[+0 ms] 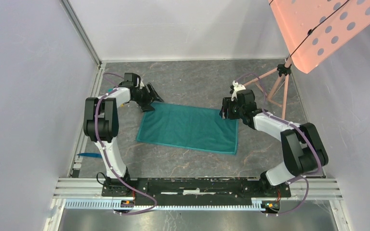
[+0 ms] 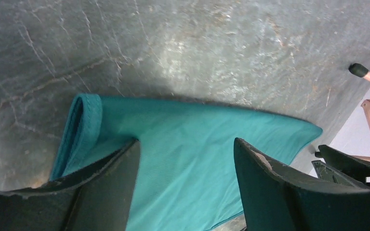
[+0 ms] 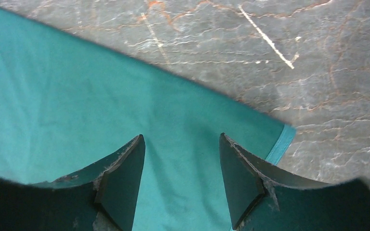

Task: Fold the napkin into a case and place the utensils inside
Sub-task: Smooth out the rectangle-folded napkin at the center of the board.

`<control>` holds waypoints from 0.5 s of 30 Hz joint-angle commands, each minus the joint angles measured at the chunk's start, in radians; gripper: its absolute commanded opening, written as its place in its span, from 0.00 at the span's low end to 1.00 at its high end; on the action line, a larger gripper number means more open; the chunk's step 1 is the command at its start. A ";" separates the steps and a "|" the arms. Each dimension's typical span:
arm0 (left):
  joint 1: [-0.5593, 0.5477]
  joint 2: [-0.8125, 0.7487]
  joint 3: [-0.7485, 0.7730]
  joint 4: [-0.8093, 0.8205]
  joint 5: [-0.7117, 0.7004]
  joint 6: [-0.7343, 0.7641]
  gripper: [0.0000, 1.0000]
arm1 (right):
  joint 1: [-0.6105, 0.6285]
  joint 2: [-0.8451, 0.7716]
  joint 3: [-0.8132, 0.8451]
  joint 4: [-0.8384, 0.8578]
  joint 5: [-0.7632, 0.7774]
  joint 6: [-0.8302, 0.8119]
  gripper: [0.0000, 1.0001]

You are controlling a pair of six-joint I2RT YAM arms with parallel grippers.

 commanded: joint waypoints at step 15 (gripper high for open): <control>0.035 -0.039 0.001 -0.122 -0.166 0.042 0.79 | -0.075 0.056 0.064 -0.015 0.142 -0.094 0.73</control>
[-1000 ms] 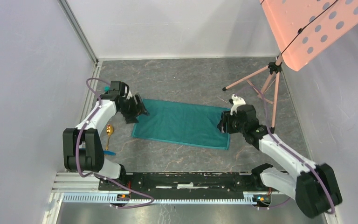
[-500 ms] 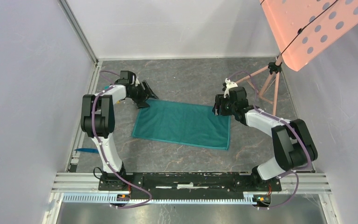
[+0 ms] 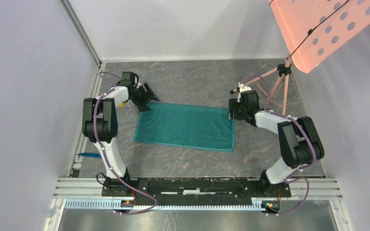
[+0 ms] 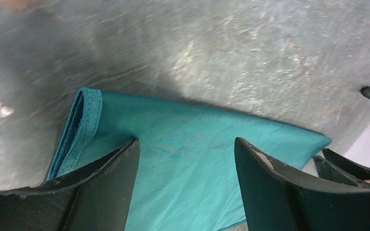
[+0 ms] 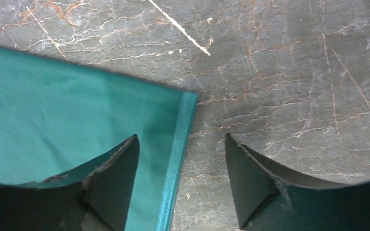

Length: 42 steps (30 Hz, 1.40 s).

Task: Fold the napkin into a case and place the utensils inside
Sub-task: Smooth out the rectangle-folded napkin at the center of the board.

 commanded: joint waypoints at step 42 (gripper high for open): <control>0.011 -0.564 -0.540 -0.111 -0.041 0.034 0.89 | 0.300 -0.607 -0.339 -0.212 -0.277 0.097 0.62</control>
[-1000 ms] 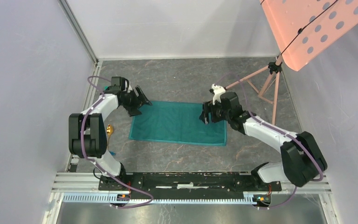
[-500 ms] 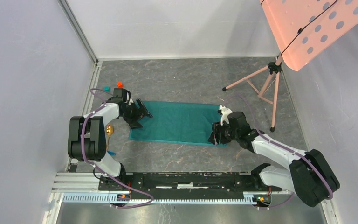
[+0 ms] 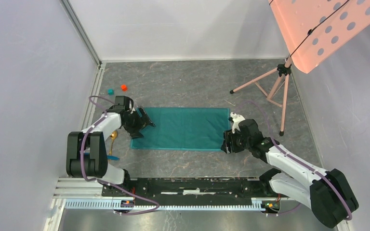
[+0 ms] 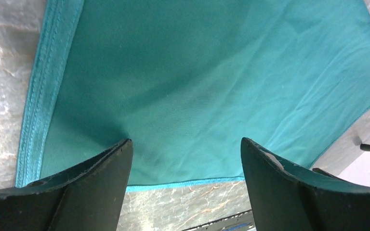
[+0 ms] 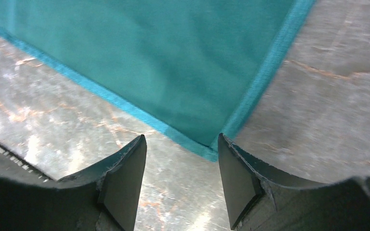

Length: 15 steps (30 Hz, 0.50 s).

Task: Fold the napkin into a case and place the utensils inside
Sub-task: Smooth out the rectangle-folded napkin at the center of the board.

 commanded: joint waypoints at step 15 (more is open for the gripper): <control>0.000 -0.082 -0.061 -0.054 -0.046 0.016 0.90 | -0.022 0.003 -0.030 -0.054 0.175 -0.019 0.57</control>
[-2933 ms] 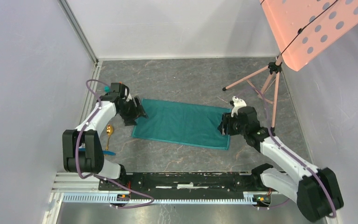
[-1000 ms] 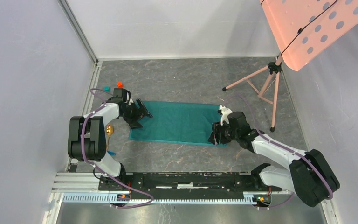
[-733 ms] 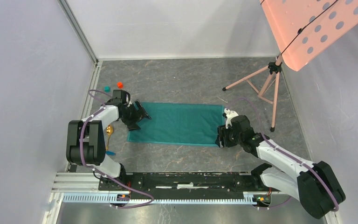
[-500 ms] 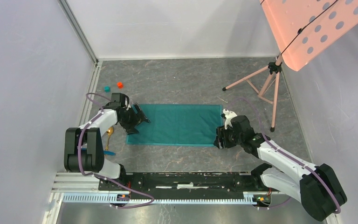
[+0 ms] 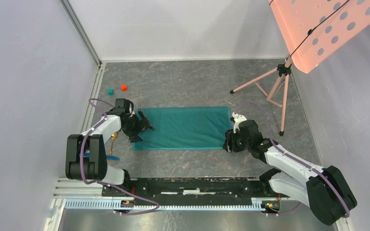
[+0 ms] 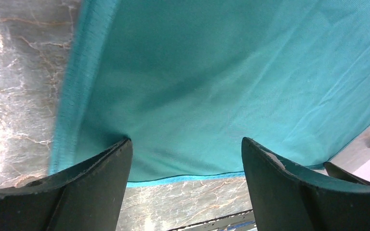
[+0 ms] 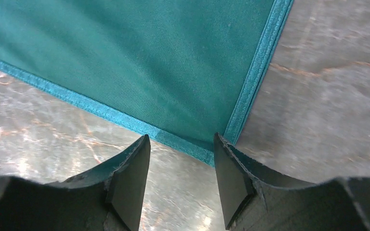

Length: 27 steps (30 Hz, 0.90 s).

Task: Fold the napkin into a case and place the utensils inside
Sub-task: Smooth out the rectangle-folded napkin at the center of the board.

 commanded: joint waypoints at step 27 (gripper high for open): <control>-0.008 -0.475 0.080 -0.111 0.207 0.263 0.95 | -0.205 0.666 0.764 -0.617 0.082 -0.162 0.50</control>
